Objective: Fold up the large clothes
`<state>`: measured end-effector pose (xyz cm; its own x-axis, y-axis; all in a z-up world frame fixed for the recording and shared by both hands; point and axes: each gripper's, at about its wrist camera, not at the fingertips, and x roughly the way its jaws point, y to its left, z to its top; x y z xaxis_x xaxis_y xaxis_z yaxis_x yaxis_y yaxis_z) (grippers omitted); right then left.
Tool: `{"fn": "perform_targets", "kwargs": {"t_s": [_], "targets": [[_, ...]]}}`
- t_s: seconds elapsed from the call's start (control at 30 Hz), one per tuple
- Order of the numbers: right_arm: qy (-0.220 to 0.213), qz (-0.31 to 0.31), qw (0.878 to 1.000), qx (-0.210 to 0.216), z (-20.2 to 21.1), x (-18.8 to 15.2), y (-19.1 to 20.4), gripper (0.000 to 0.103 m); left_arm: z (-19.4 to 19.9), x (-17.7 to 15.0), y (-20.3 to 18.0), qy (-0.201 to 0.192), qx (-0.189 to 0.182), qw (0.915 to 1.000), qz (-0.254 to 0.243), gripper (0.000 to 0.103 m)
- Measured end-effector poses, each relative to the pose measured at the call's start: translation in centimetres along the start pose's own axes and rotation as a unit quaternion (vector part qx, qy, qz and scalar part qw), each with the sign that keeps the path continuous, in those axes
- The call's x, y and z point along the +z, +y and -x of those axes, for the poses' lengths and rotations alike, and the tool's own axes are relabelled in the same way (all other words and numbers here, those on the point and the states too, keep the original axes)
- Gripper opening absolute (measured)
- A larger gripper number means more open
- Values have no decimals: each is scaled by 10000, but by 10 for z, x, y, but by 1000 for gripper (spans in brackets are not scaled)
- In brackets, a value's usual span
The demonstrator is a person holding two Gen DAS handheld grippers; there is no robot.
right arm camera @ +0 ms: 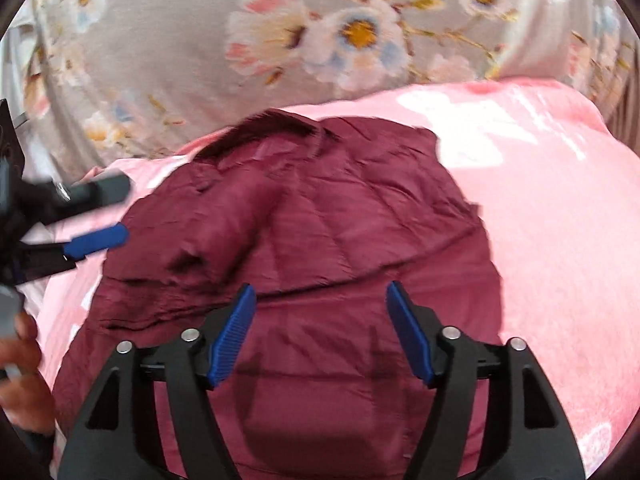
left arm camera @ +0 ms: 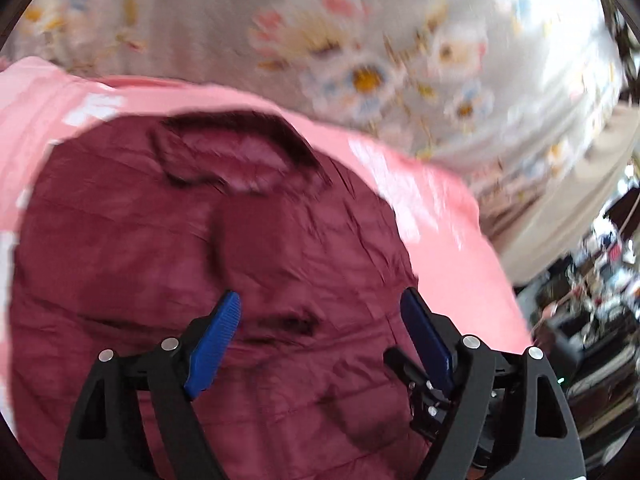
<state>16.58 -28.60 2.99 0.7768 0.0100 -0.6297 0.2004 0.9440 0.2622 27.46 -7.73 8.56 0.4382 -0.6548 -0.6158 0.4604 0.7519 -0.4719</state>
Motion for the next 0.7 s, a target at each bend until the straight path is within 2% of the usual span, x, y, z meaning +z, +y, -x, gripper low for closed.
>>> {"fn": "perform_targets", "kwargs": {"t_s": [0.07, 0.13, 0.17, 0.3, 0.4, 0.47, 0.57, 0.7], "targets": [[17, 282, 9996, 69, -8, 7, 20, 73, 15, 10, 14, -210, 237, 9995, 76, 80], [73, 554, 9984, 44, -19, 11, 39, 73, 22, 19, 32, -330, 706, 9969, 96, 79], [104, 687, 9976, 17, -25, 13, 48, 73, 22, 23, 43, -368, 1060, 9936, 106, 79], [431, 1355, 9896, -207, -63, 13, 83, 73, 8, 26, 83, -345, 2075, 9776, 83, 79], [653, 1622, 9837, -428, -90, 10, 91, 73, -12, 23, 113, -135, 2590, 9658, 82, 79], [569, 1213, 9891, -616, -93, 19, 73, 73, -25, 19, 132, 52, 2867, 9579, 155, 74], [360, 151, 9951, -913, -78, 32, 18, 73, -37, 8, 162, 274, 2981, 9535, 339, 73], [356, -846, 9916, -913, -49, 19, -46, 76, -39, -1, 177, 370, 2762, 9594, 437, 78]]}}
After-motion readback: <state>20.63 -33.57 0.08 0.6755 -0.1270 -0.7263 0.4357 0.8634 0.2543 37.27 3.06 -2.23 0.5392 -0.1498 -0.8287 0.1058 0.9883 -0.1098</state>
